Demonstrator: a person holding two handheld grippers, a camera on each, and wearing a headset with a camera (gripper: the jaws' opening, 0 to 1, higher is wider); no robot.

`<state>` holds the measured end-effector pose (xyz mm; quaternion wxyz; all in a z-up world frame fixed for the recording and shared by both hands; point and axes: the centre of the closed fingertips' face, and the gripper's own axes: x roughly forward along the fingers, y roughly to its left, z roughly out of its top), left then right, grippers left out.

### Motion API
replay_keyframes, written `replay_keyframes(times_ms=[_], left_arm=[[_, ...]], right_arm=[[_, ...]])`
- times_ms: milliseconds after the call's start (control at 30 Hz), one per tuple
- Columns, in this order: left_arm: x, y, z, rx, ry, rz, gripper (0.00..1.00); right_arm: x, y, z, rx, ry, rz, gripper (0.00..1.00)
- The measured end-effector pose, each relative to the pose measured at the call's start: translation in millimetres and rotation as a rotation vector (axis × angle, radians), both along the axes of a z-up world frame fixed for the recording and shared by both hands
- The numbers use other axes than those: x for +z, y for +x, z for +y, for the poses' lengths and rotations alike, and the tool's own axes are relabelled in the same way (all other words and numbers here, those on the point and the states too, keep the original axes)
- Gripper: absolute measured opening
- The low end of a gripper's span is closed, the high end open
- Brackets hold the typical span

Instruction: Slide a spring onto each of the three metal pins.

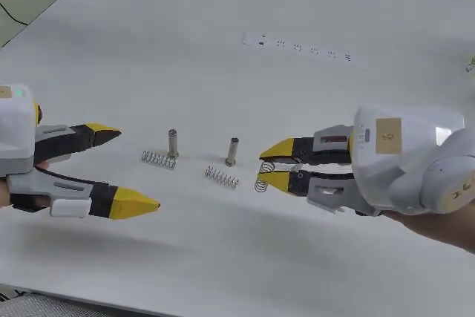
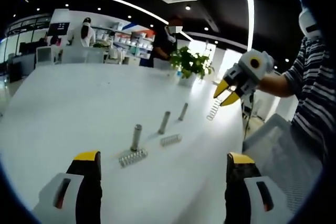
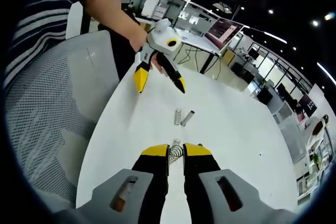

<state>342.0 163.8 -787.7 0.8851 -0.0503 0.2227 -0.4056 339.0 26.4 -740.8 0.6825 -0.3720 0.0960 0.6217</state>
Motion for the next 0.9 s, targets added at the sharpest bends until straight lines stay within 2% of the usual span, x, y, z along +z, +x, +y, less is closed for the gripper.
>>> replay_keyframes(times_ms=[367, 700, 900], left_arm=[[-2.8, -0.6, 9.3, 0.031, 0.004, 0.000, 0.98], [-1.6, -0.9, 11.6, 0.032, 0.008, -0.007, 0.98], [-1.7, -0.1, 12.6, 0.034, 0.009, -0.006, 0.98]], right_arm=[[3.1, 28.3, -21.3, -0.096, 0.008, -0.016, 0.07], [6.0, 71.8, -52.5, -0.242, 0.019, -0.023, 0.07], [8.1, 86.3, -59.5, -0.289, 0.031, -0.017, 0.07]])
